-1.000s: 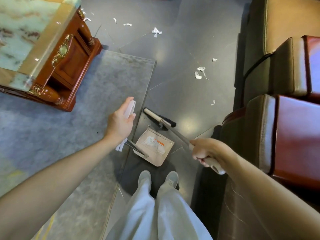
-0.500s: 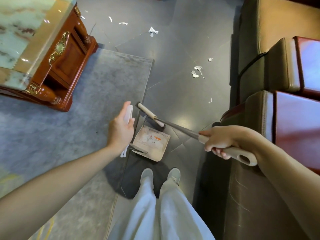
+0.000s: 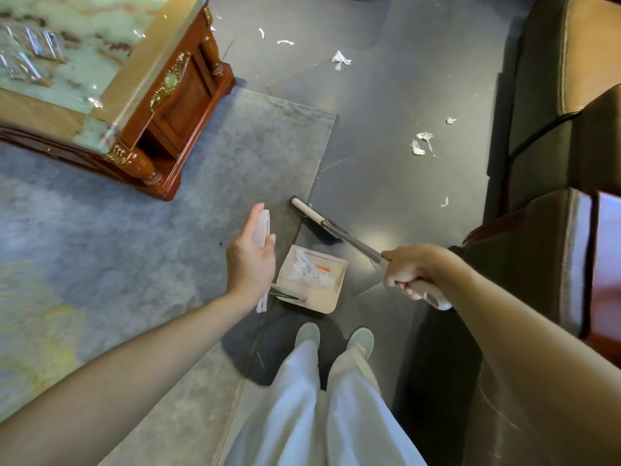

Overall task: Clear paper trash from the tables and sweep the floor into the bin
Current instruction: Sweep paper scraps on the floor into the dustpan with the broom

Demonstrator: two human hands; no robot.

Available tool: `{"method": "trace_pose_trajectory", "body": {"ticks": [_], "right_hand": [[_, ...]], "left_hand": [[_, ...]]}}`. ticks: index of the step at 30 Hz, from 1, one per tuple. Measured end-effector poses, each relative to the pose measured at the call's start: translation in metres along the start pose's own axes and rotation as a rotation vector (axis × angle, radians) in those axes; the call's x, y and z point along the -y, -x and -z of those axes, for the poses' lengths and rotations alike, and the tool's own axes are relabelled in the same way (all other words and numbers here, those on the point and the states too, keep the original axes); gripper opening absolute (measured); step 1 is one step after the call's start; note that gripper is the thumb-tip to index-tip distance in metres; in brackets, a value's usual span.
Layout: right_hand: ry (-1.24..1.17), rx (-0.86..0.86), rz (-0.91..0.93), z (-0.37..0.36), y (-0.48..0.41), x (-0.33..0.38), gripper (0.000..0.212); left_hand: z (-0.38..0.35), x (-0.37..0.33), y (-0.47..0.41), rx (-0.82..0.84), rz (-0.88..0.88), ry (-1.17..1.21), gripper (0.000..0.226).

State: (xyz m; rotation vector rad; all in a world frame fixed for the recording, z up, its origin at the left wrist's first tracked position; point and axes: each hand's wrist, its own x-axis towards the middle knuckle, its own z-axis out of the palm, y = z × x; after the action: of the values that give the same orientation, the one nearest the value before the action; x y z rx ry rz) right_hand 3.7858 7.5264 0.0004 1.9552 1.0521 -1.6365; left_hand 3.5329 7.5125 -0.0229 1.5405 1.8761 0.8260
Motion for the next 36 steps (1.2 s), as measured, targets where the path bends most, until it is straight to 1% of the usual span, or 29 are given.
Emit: {"method": "trace_pose_trajectory", "body": {"ticks": [2,4,5,7,9,11,16,20,22,25,27,31,33,36], "right_hand": [[-0.045,0.054,-0.065,-0.009,0.003,-0.01,0.065],[-0.063,0.109,-0.123,-0.009,0.015,-0.023,0.063],[-0.074,0.132,-0.155,-0.004,0.022,-0.028,0.061],[-0.093,0.179,-0.193,0.014,0.036,-0.034,0.057],[-0.113,0.207,-0.195,0.034,0.048,-0.036,0.058],[-0.15,0.199,-0.189,0.05,0.058,-0.039,0.059],[-0.285,0.097,-0.124,0.082,0.065,-0.054,0.057],[-0.416,0.004,-0.087,0.123,0.054,-0.076,0.038],[-0.428,-0.067,-0.076,0.147,0.045,-0.091,0.033],[-0.422,-0.189,-0.073,0.186,0.026,-0.116,0.034],[-0.42,-0.276,-0.085,0.212,0.013,-0.134,0.039],[-0.29,-0.422,-0.11,0.249,-0.008,-0.164,0.047],[-0.258,-0.445,-0.13,0.259,-0.022,-0.175,0.048],[-0.293,-0.402,-0.166,0.264,-0.045,-0.183,0.045]], "left_hand": [[-0.004,-0.006,-0.004,-0.009,0.049,0.066,0.051],[-0.009,-0.014,-0.01,0.011,0.083,0.115,0.052],[-0.012,-0.017,-0.012,0.029,0.069,0.111,0.052],[-0.017,-0.021,-0.012,0.078,-0.015,0.059,0.053],[-0.018,-0.022,-0.011,0.142,-0.091,0.016,0.055],[-0.019,-0.024,-0.014,0.185,-0.121,0.011,0.055],[-0.035,-0.051,-0.045,0.193,-0.191,0.028,0.053],[-0.065,-0.089,-0.077,0.24,-0.206,0.067,0.053],[-0.087,-0.109,-0.091,0.262,-0.218,0.073,0.053],[-0.126,-0.134,-0.112,0.276,-0.252,0.053,0.053],[-0.15,-0.15,-0.124,0.284,-0.273,0.029,0.052],[-0.179,-0.174,-0.148,0.268,-0.305,-0.037,0.052],[-0.183,-0.179,-0.16,0.241,-0.323,-0.074,0.052],[-0.183,-0.181,-0.17,0.237,-0.295,-0.093,0.052]]}}
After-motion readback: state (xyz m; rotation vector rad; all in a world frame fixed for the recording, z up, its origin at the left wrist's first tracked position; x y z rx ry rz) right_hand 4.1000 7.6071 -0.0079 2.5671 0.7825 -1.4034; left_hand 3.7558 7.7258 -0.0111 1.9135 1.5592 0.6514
